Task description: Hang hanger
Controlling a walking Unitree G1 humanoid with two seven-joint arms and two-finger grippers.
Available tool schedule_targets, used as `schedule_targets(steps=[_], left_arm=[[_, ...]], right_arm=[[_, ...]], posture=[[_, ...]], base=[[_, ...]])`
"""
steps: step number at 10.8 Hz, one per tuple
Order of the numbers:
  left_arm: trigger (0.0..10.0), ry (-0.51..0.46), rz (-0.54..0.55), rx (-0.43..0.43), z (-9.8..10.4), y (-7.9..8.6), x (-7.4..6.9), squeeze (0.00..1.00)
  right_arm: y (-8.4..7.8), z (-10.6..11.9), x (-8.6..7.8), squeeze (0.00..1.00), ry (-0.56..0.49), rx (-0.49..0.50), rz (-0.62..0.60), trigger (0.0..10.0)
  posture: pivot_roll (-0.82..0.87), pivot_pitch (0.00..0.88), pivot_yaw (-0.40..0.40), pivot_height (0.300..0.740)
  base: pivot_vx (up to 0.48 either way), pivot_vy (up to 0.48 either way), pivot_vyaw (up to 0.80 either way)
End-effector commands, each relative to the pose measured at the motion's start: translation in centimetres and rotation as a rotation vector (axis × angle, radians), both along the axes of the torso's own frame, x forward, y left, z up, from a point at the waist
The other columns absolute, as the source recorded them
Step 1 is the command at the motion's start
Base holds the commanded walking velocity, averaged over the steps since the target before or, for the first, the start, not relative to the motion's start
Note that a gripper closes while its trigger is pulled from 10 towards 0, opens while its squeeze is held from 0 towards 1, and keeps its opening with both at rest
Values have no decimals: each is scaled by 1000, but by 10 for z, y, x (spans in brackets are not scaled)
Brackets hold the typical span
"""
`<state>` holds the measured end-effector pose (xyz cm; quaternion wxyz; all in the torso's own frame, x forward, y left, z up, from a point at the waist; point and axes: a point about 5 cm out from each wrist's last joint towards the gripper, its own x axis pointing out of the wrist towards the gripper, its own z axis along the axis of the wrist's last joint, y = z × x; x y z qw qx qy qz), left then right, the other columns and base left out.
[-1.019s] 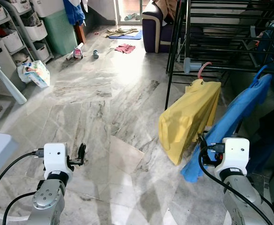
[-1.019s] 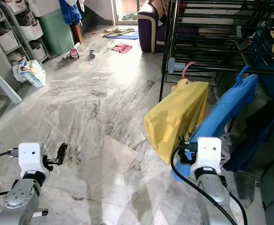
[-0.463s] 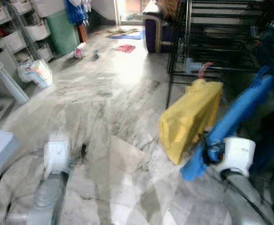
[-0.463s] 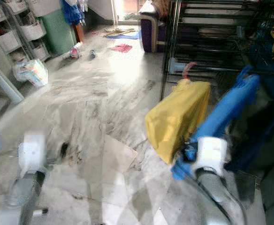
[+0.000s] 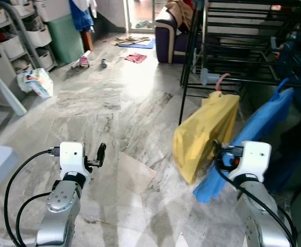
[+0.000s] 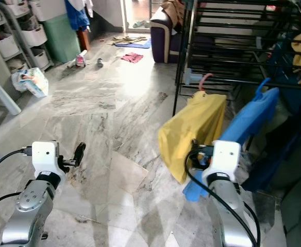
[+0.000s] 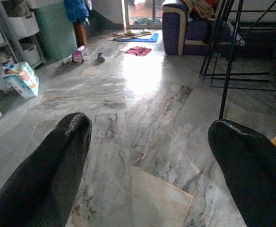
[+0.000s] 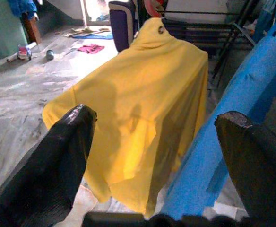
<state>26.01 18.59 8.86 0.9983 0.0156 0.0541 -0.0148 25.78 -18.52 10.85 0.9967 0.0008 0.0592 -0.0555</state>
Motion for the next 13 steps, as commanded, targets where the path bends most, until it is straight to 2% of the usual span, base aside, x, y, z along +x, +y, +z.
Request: schedule_targets(steps=[1, 2, 3, 4, 6, 9, 10, 13], left_arm=[[10000, 4, 19, 8, 0, 5, -4, 0], [10000, 32, 25, -15, -5, 8, -11, 0], [10000, 38, 7, -25, -7, 9, -15, 0], [10000, 23, 12, -9, -4, 8, -11, 0], [10000, -9, -9, -33, 2, 5, -5, 0], [10000, -30, -30, -45, 5, 3, 0, 0], [10000, -36, -33, -53, 5, 4, 0, 0], [10000, -27, -40, -92, 6, 0, 2, 0]], right_arm=[[-4, 0, -3, 0, 9, -24, -5, 10000], [-6, -5, -8, 0, 32, -74, -15, 10000], [-4, -11, -11, 0, 37, -29, -14, 10000], [-3, -12, -11, 0, 33, -59, -14, 10000], [3, -14, -14, 0, 59, -6, 25, 10000], [-4, -18, -17, 0, 76, 10, -4, 10000], [-2, -18, -16, 0, 91, -14, 8, 10000], [3, -17, -13, 0, 44, -71, 17, 10000]], posture=[[-50, 8, 0, 740], [-50, 8, 0, 740], [-59, 21, 5, 740], [-60, 24, 7, 740], [-65, 25, 13, 740], [-71, 24, 16, 740], [-71, 23, 16, 740], [-71, 25, 18, 740]], base=[[0, 0, 0], [0, 0, 0], [0, 0, 0], [0, 0, 0], [0, 0, 0], [0, 0, 0], [0, 0, 0], [0, 0, 0]])
